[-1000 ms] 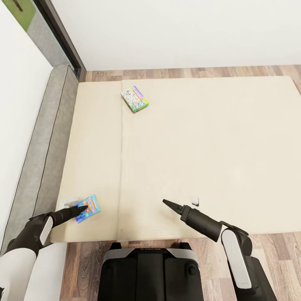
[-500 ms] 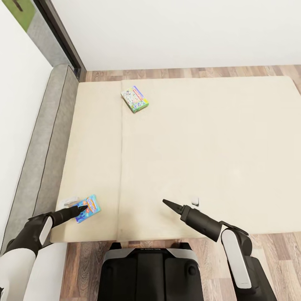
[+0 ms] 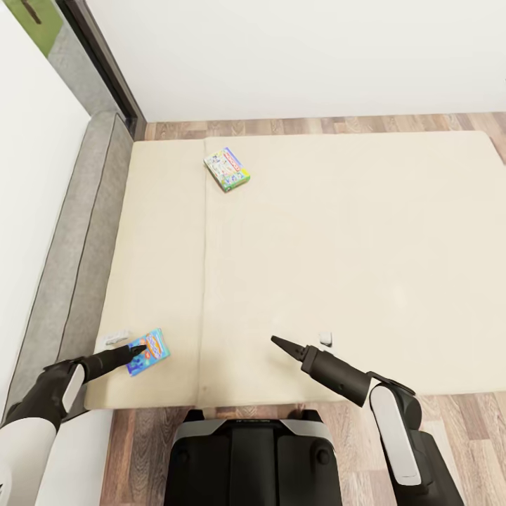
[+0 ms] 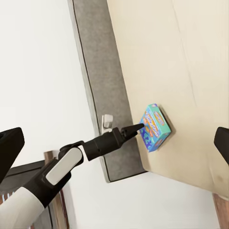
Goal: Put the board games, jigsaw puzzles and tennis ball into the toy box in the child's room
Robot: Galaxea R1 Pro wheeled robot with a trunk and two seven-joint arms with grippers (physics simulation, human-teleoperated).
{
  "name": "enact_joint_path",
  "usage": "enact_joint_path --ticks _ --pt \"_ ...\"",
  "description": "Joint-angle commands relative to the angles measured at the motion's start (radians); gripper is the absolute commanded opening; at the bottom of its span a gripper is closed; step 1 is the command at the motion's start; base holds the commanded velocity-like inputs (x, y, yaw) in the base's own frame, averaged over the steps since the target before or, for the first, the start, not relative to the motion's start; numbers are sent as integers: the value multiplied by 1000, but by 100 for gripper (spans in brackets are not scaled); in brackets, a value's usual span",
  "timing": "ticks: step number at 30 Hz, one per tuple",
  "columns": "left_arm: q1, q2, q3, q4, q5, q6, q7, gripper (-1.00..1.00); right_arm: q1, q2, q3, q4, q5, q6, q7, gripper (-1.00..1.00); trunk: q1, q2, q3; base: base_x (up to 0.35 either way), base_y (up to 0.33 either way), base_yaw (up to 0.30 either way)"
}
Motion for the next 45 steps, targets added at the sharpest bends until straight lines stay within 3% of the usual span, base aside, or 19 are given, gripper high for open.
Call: enact_joint_path --ticks 1,30,41,45 --pt "0 0 4 -1 1 8 -5 100 -1 1 -2 0 2 5 5 100 1 -1 1 0 0 0" --pt "0 3 8 30 1 8 -5 100 -1 1 6 -1 2 -14 4 100 1 -1 7 0 0 0" --pt "0 22 75 71 0 -26 -7 100 0 0 29 -1 2 -14 4 100 1 -1 6 0 0 0" --pt "0 24 83 90 1 -36 -7 100 0 0 30 -1 2 -14 4 100 1 -1 3 0 0 0"
